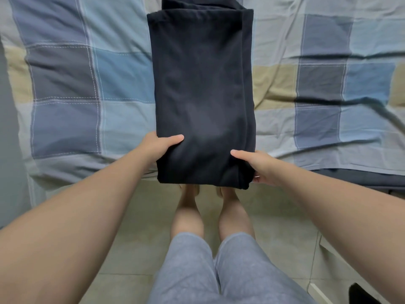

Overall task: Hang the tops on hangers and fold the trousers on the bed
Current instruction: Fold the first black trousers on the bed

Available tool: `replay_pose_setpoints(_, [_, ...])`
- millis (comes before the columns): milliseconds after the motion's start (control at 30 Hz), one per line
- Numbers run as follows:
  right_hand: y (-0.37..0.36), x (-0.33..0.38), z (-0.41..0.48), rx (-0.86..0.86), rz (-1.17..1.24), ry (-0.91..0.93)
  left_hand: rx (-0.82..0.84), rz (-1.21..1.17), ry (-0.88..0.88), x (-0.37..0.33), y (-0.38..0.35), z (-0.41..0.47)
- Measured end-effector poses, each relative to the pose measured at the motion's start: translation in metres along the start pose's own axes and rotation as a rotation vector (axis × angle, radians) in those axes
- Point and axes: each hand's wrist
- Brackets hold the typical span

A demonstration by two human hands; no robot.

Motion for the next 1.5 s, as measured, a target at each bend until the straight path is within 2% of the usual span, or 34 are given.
replay_pose_setpoints(67, [-0.006,-0.006,-0.007,0.013,0.002,-0.033,0.087,0.021,0.068,0.004,-0.004,-0.01])
replay_pose_setpoints(167, [-0.01,-0.016,-0.018,-0.013,0.047,-0.039,0.108,0.066,0.178,0.018,-0.013,-0.024])
replay_pose_setpoints(333, [-0.013,-0.03,-0.045,-0.042,0.102,-0.015,0.048,0.022,0.207,0.053,-0.029,-0.05])
replay_pose_setpoints(533, [-0.01,-0.044,-0.09,-0.01,0.206,0.053,0.095,-0.125,0.259,0.094,-0.029,-0.092])
replay_pose_setpoints(700, [-0.009,-0.071,-0.129,0.047,0.219,-0.036,0.151,-0.089,0.333,0.124,-0.025,-0.129])
replay_pose_setpoints(833, [-0.008,-0.076,-0.149,0.023,0.299,-0.056,0.156,-0.108,0.348,0.132,-0.023,-0.148])
replay_pose_setpoints(967, [-0.01,-0.051,-0.145,-0.048,0.442,0.015,0.125,-0.196,0.316,0.113,-0.019,-0.148])
replay_pose_setpoints(1200, [-0.014,0.043,-0.104,-0.179,0.606,0.129,0.17,-0.586,0.322,0.024,-0.006,-0.124])
replay_pose_setpoints(1500, [0.009,0.167,-0.047,-0.229,0.67,0.261,0.204,-0.609,0.165,-0.118,0.02,-0.101])
Point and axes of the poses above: each hand's wrist, its own z-axis towards the middle knuckle, its own y-axis out of the back of the hand, x = y × z, and after that the axes turned 14 degrees about y, right-handed
